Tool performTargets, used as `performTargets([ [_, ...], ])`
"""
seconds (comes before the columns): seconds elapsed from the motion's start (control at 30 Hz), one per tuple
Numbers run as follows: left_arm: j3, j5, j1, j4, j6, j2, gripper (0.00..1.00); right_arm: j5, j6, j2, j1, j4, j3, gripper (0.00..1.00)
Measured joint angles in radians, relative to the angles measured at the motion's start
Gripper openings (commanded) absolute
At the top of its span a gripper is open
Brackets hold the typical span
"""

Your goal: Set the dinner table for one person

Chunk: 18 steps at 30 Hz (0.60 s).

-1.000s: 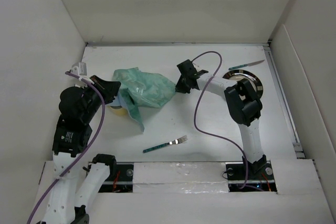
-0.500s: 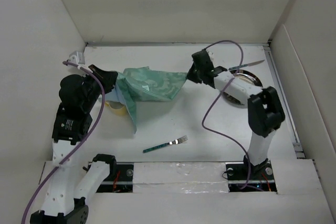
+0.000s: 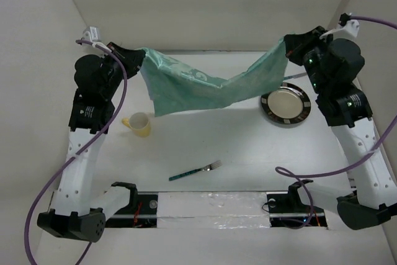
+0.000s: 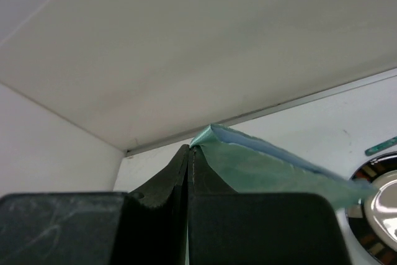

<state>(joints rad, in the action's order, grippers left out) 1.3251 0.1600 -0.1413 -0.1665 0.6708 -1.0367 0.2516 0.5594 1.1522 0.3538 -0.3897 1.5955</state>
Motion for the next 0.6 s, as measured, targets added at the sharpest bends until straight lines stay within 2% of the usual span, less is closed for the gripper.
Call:
performTargets([
  [0.17,0.018,0.032,-0.002,0.074,0.030,-0.086,0.00,-0.024,-0.029,0.039,-0.065,-0.068,0.070,0.00],
  [0.33,0.104,0.052,0.020,0.116,0.028,-0.261,0.00,-0.063,-0.040,0.209,-0.102,-0.082,0.164,0.00],
  [0.43,0.212,0.071,0.055,0.117,0.029,-0.403,0.00,-0.092,-0.042,0.372,-0.120,-0.092,0.266,0.00],
  [0.6,0.499,0.122,0.122,0.109,0.042,-0.654,0.00,-0.154,-0.023,0.660,-0.152,-0.152,0.544,0.00],
])
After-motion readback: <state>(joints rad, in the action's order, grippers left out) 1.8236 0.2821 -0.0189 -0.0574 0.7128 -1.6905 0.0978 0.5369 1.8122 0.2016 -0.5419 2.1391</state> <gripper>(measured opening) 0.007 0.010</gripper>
